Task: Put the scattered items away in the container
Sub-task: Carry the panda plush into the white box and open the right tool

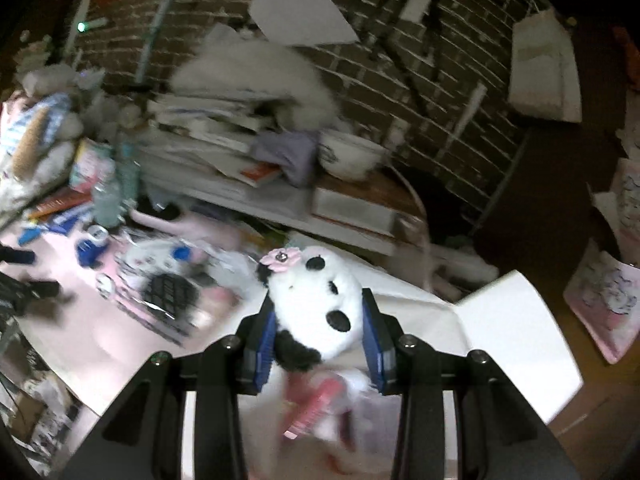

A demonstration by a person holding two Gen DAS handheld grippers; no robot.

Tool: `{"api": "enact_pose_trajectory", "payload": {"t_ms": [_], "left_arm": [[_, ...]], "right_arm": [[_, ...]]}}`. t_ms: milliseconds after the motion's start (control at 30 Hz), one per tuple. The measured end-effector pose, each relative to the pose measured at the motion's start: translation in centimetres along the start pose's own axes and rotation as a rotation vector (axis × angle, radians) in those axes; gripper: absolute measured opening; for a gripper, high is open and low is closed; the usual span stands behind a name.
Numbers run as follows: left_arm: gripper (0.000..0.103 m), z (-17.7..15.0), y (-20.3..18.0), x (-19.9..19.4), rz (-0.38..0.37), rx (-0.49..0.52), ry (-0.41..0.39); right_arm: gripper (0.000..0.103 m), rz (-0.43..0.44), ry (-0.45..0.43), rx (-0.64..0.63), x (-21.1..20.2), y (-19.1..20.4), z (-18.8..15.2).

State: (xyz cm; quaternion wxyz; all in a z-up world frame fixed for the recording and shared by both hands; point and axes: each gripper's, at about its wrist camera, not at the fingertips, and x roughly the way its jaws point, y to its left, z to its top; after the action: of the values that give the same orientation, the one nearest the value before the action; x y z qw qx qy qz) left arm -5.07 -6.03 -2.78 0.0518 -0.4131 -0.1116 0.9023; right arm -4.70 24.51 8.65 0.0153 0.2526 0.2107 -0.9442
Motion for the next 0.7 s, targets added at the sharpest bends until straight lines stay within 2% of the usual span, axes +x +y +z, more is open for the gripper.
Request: {"api": "enact_pose_trajectory", "payload": {"t_ms": [200,467,700], "left_arm": [[0.098,0.0,-0.4,0.1,0.0,0.005,0.004],[0.098,-0.1,-1.2,0.1,-0.004,0.023,0.006],[0.098,-0.1,-1.4,0.1,-0.003,0.026,0.007]], "right_arm": [[0.035,-0.026,0.134,-0.042,1.5,-2.9,-1.4],[0.035,0.069,0.353,-0.083,4.7,-5.0,-2.2],[0.035,0.135,0.502,-0.107,6.9,-5.4,-2.5]]}}
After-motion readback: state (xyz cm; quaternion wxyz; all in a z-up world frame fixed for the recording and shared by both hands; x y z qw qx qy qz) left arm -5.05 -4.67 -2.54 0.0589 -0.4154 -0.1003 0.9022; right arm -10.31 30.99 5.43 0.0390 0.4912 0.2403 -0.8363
